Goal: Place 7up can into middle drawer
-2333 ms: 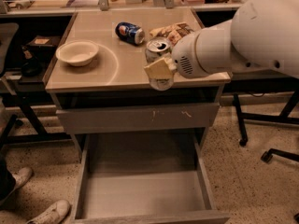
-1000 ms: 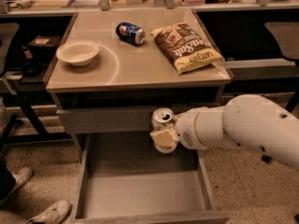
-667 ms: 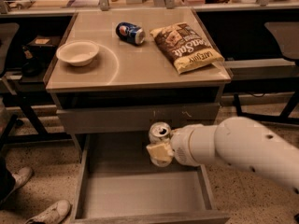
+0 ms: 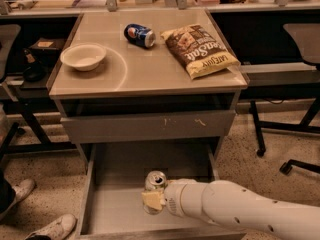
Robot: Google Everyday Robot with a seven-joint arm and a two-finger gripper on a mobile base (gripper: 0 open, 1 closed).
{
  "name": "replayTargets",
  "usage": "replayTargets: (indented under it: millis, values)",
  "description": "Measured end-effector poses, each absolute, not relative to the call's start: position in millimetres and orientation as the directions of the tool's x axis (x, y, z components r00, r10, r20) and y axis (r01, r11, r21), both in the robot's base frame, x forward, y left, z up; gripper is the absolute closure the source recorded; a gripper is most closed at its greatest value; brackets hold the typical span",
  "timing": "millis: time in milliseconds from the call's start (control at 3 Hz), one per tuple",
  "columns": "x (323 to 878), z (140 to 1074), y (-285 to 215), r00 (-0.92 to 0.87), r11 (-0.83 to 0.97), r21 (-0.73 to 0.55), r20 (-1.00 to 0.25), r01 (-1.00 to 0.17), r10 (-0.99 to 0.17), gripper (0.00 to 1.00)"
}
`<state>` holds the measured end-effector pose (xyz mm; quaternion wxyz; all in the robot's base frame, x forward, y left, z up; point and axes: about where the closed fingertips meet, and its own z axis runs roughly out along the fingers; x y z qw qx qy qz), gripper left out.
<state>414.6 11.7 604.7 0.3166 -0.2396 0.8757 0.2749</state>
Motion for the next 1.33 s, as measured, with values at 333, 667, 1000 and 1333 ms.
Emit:
replayTargets:
  millis: [333,667,1000,1333]
  values:
    - [425,594,10,-0.689,0.752,0.343,-0.697,-0.563,-0.199,1.0]
    - [423,591,13,-0.688,0.75,0.344,-0.698,-0.565,-0.198,1.0]
    - [400,537,32,-0.771,0.754,0.431,-0.619,-0.495,-0.152,1.0]
    - [405,487,49,-0.804,0.775,0.467,-0.588,-0.425,-0.086,1.0]
